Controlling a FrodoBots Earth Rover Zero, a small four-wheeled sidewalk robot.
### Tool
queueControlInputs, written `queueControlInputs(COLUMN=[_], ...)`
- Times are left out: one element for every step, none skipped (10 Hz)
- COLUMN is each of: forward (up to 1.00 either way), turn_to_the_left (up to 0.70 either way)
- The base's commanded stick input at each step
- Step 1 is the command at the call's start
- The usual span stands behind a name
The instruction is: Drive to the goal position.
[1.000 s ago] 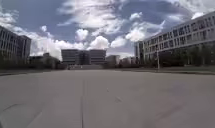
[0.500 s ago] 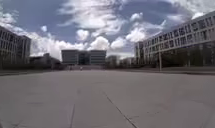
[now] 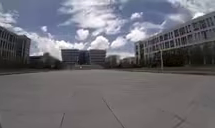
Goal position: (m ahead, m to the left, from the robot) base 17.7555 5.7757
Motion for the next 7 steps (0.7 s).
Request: queueControlInputs(forward=[1.00,1.00,1.00,1.00,1.00,1.00,1.00], turn_to_the_left=[0.02,0.02,0.02,0.02,0.02,0.02,0.02])
